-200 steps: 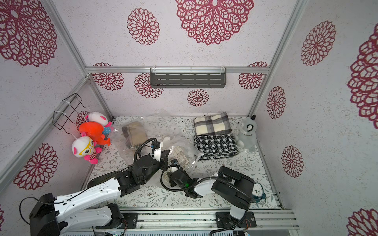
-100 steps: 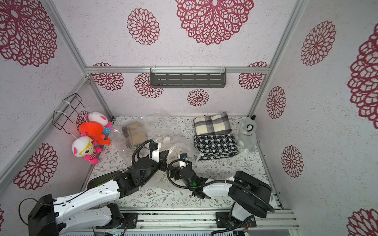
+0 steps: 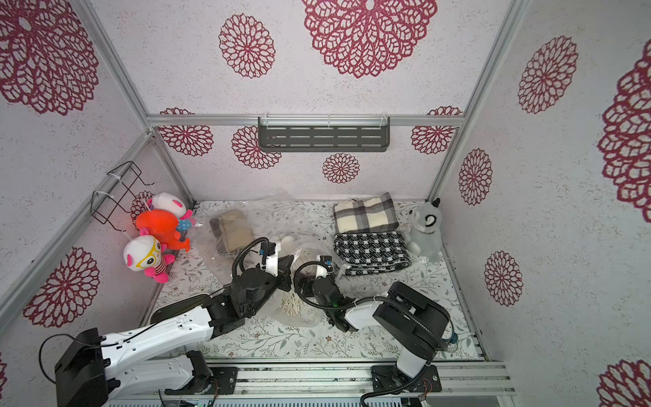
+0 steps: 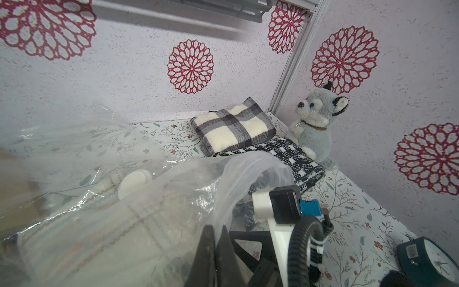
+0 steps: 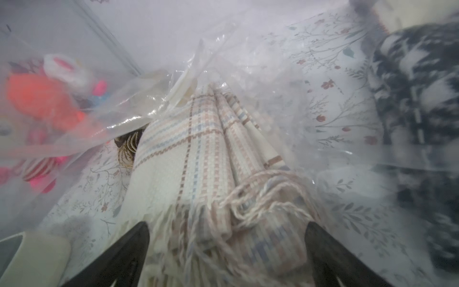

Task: Take the scarf out of the vacuum bag
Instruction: Take out the scarf from the vacuum bag.

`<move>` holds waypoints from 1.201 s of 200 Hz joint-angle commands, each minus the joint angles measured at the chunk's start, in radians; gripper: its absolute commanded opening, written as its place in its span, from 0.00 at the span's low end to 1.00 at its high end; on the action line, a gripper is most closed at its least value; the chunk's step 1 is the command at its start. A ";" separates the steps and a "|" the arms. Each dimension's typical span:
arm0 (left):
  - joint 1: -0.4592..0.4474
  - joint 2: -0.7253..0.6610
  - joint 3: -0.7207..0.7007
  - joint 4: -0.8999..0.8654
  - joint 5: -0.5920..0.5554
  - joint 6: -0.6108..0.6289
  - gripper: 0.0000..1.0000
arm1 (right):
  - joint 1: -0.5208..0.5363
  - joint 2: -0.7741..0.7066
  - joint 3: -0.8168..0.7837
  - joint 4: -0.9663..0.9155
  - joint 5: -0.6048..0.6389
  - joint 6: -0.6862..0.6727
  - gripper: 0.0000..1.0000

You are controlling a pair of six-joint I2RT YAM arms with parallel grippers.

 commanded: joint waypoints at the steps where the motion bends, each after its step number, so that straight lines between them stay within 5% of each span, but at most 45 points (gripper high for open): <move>1: -0.015 0.002 0.014 0.026 -0.014 0.006 0.00 | -0.020 0.032 0.039 0.016 -0.030 0.090 0.99; 125: -0.042 0.059 -0.012 0.039 -0.025 -0.028 0.00 | -0.044 0.273 0.070 0.174 -0.133 0.176 0.95; 150: -0.042 0.064 -0.031 0.043 -0.049 -0.034 0.00 | -0.036 0.318 0.032 0.287 -0.156 0.188 0.83; 205: -0.041 0.092 -0.053 0.074 -0.082 -0.034 0.00 | -0.035 0.324 0.060 0.220 -0.175 0.153 0.56; 240: -0.011 0.114 -0.064 0.092 -0.047 -0.045 0.00 | -0.035 0.305 0.053 0.232 -0.252 0.141 0.27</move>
